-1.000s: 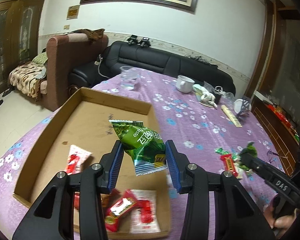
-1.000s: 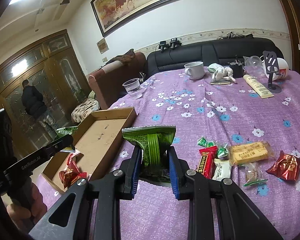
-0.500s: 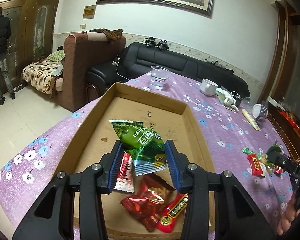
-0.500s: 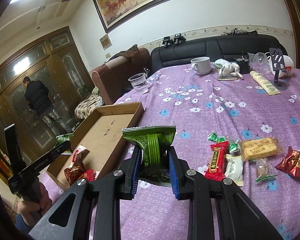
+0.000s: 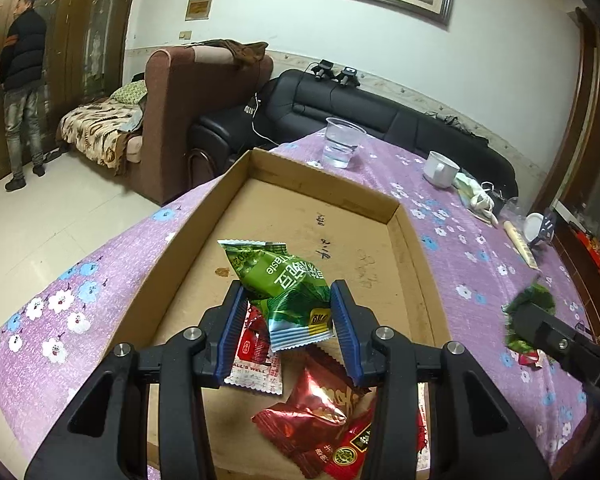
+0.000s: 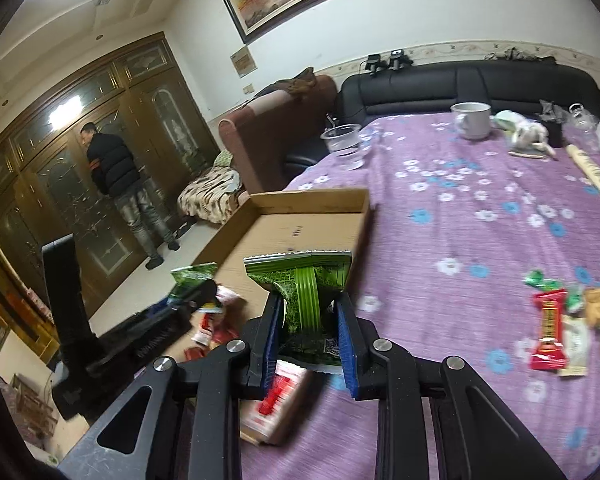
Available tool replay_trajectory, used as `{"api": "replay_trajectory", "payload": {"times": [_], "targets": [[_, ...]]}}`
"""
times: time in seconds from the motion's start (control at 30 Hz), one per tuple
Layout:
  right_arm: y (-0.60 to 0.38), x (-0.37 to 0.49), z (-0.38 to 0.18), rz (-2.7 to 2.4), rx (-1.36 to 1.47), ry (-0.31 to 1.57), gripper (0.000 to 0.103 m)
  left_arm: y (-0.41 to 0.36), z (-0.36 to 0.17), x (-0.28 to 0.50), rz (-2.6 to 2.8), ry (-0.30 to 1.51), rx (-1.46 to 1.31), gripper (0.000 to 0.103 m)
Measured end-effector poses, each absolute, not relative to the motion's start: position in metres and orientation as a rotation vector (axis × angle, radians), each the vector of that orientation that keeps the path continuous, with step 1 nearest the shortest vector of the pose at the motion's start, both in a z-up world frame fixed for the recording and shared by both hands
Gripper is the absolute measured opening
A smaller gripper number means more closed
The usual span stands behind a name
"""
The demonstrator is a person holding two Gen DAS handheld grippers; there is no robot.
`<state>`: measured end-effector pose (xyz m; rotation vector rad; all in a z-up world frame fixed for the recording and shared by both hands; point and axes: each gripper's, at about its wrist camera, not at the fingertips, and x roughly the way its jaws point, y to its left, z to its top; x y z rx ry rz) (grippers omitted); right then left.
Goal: Organize snacks
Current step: 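Carry the green packet with the left gripper while the right carries its green packet over the box, then open the right gripper while the left opens, dropping both green packets into the box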
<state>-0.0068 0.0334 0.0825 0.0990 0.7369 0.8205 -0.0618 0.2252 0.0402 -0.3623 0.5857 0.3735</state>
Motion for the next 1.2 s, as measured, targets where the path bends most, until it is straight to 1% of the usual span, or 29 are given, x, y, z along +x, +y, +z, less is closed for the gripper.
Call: {"api": "replay_trajectory", "payload": {"times": [0.27,0.47,0.8,1.2], "targets": [[0.069,-0.007,0.077,0.831,0.082,0.749,0.026,0.231,0.037,-0.060,0.389,0.608,-0.366,0.041],[0.090,-0.006,0.059,0.828,0.054,0.769,0.026,0.237,0.032,-0.057,0.368,0.634,-0.405,0.041],[0.094,0.001,0.043,0.833,0.038,0.787,0.026,0.238,0.029,-0.054,0.358,0.656,-0.413,0.041],[0.098,-0.003,0.040,0.829,-0.018,0.772,0.027,0.238,0.028,-0.049,0.343,0.676,-0.414,0.041]]}}
